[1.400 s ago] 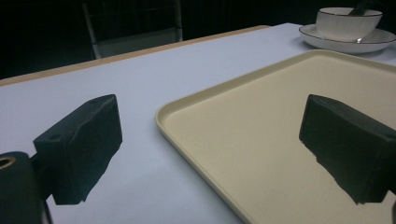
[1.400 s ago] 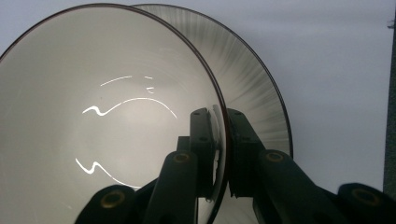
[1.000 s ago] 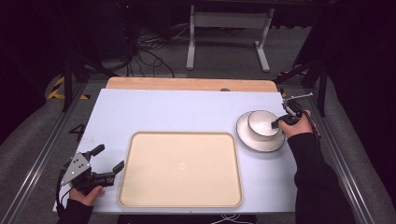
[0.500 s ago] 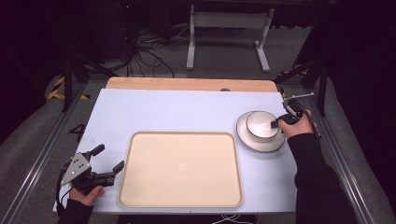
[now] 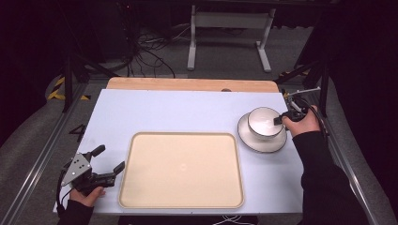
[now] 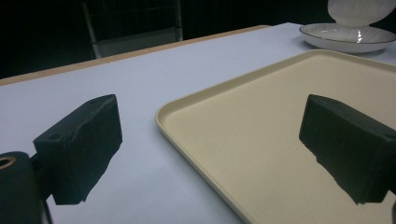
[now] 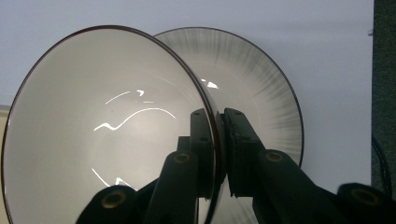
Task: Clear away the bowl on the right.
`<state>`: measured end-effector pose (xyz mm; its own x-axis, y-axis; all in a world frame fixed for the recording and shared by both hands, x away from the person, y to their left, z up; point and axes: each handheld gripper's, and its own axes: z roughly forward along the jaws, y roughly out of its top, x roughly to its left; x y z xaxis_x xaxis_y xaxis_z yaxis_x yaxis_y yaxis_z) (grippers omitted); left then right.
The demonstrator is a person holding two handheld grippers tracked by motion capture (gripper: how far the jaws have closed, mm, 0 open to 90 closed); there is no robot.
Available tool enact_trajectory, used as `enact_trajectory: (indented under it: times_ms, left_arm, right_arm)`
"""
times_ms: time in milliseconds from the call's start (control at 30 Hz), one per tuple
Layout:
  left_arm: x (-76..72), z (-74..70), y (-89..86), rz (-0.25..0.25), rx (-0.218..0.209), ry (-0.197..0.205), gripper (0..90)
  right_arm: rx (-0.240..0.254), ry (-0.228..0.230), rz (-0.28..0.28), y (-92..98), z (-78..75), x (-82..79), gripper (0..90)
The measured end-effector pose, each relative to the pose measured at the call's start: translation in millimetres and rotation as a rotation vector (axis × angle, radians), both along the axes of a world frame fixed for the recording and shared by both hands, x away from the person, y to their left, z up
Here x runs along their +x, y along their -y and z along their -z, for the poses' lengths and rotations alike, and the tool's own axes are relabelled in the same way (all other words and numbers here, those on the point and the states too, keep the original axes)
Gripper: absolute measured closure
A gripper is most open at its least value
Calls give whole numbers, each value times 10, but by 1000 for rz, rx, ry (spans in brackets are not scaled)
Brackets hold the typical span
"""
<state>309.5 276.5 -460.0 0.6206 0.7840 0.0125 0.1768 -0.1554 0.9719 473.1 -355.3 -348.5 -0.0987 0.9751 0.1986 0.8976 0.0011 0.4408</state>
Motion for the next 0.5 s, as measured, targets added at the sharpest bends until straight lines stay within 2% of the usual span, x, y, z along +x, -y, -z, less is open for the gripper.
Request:
enact_trajectory:
  times_ms: [133,500]
  left_arm:
    - [-1,0,0,0,0,0,67]
    - [0,0,0,1,0,0,67]
  right_arm:
    - [-1,11,-18,-49,-138,-41,827]
    - [-3,35,-45,-128,-350,-126,826]
